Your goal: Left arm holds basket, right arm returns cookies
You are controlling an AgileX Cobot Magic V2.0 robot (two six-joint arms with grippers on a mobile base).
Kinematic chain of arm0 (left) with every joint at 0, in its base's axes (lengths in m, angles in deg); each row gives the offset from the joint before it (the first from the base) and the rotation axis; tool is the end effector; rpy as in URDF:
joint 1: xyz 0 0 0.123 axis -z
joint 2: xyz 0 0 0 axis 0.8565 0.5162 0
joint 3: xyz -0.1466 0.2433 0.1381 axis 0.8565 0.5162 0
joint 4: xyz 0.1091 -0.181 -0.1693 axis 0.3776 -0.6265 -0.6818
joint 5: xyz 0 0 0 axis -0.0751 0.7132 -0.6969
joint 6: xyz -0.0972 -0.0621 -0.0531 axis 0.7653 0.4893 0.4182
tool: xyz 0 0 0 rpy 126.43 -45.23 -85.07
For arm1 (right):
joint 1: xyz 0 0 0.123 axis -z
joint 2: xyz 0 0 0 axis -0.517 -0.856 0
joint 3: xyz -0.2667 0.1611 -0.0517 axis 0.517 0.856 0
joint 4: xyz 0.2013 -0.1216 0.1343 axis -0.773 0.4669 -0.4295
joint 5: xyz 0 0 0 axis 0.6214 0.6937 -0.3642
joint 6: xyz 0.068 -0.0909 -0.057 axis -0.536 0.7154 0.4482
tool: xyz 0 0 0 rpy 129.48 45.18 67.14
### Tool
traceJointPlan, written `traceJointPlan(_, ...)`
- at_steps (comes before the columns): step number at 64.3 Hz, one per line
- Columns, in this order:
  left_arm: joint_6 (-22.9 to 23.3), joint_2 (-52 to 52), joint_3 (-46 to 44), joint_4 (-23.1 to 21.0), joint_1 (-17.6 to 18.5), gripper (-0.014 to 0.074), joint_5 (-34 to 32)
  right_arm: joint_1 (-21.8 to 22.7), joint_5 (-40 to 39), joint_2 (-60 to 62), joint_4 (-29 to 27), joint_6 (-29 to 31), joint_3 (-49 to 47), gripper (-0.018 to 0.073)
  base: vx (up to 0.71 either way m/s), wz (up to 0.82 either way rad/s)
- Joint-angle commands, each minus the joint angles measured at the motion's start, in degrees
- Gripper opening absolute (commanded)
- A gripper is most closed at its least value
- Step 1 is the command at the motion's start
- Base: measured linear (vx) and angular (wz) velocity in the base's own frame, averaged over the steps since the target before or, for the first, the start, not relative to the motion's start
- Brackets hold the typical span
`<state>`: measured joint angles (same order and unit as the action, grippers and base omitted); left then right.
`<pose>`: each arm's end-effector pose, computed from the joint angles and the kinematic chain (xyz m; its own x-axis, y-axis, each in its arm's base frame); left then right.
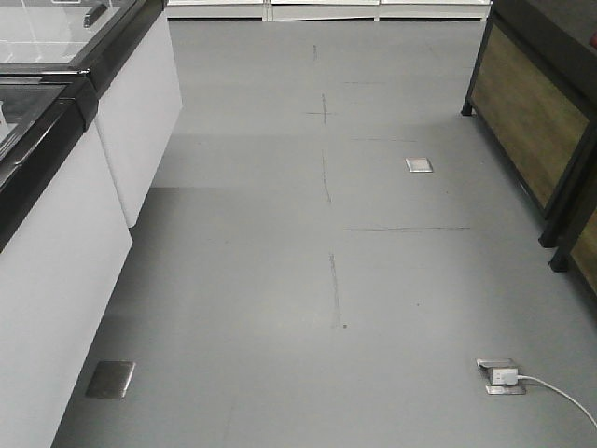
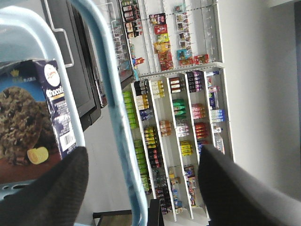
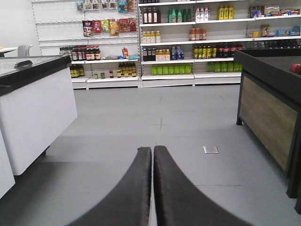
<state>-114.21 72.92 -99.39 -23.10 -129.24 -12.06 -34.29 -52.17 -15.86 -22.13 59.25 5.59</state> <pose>0.2302 0.3175 0.3698 0.1671 -0.9748 -0.1477 -0.0869 0.1347 -0.9871 0.0811 0.0042 0.1972 -0.0018 0.0109 -0.9999 -0.0531 0.9985 0.0110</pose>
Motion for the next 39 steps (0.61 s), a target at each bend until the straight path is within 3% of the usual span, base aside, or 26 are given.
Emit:
traceJointPlan(1,-0.26,-0.64,-4.05,-4.16,0.02,0.0479,2.29,0.30,-4.37,0.72,0.03,0.05,0.16,-0.0008,0.00,0.00)
traceJointPlan(8,0.75,1.38,-6.14,-2.97,1.62,0.0479,2.53,0.30,-4.37,0.72,0.03,0.05,0.16,-0.0008,0.00,0.00)
traceJointPlan(23,0.81,4.40,-8.02,-4.67,6.53,0.0479,0.44,0.30,-4.37,0.72,0.03,0.05,0.16,-0.0008,0.00,0.00)
traceJointPlan(39,0.81,4.89,-8.20,-6.37,6.69,0.0458,-2.87,0.30,-4.37,0.72,0.03,0.05,0.16,-0.0008,0.00,0.00)
